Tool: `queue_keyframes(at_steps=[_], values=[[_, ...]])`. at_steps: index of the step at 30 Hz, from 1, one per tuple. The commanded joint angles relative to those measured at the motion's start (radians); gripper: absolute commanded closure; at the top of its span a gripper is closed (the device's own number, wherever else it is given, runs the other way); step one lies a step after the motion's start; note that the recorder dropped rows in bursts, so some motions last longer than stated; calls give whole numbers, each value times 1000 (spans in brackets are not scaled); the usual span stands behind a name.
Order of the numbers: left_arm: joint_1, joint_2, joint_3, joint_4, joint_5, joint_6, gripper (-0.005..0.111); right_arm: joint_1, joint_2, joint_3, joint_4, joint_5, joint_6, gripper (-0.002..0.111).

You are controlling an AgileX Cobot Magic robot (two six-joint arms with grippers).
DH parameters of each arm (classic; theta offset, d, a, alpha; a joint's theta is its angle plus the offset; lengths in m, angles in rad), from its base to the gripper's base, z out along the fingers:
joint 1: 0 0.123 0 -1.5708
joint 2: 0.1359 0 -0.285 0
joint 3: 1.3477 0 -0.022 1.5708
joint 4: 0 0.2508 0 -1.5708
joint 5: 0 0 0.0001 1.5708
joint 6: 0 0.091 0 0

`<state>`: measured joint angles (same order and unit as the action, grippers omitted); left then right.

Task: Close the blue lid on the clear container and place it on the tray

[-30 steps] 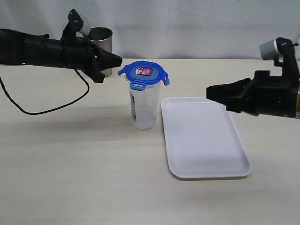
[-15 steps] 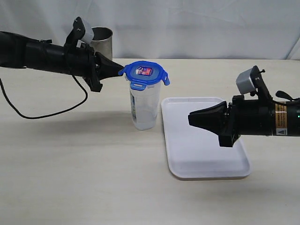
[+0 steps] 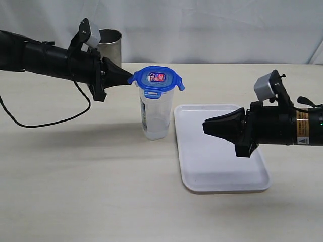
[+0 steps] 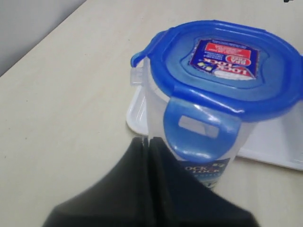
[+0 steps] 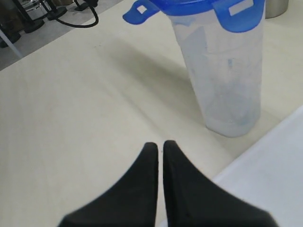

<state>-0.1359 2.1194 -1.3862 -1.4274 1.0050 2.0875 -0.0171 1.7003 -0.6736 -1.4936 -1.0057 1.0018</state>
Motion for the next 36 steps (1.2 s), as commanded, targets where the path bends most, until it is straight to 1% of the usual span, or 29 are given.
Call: queue_keyframes(at_steps=[1,5,9,12,15,16,19,25,29,31,33,36], values=[[20,-10,-4,7,14,-22,107,-4,0,-1,101,16,-57,104],[32,-10,-4,4,15,-21,107,-4,4,-1,170,48,-55,104],[32,-10,-4,4,27,-21,107,-4,13,-10,202,-23,-38,104],[32,-10,-4,-2,33,-21,107,-4,31,-61,141,-41,81,104],[32,-10,-4,-3,33,-21,107,-4,70,-141,5,-53,190,104],[32,-10,-4,-3,33,-21,107,-4,84,-164,-23,-71,199,104],[30,-10,-4,-4,33,-21,107,-4,109,-212,-15,-128,185,104],[30,-10,-4,-21,33,-21,107,11,150,-297,-22,-172,215,104],[30,-10,-4,-36,28,-21,107,55,186,-346,-104,-169,259,104],[30,-10,-4,-50,26,-19,107,73,202,-370,-111,-143,284,104],[30,-10,-4,-50,26,-19,107,77,211,-385,-116,-116,296,104],[30,-10,-4,-50,26,-19,107,75,212,-391,-133,-127,296,104]])
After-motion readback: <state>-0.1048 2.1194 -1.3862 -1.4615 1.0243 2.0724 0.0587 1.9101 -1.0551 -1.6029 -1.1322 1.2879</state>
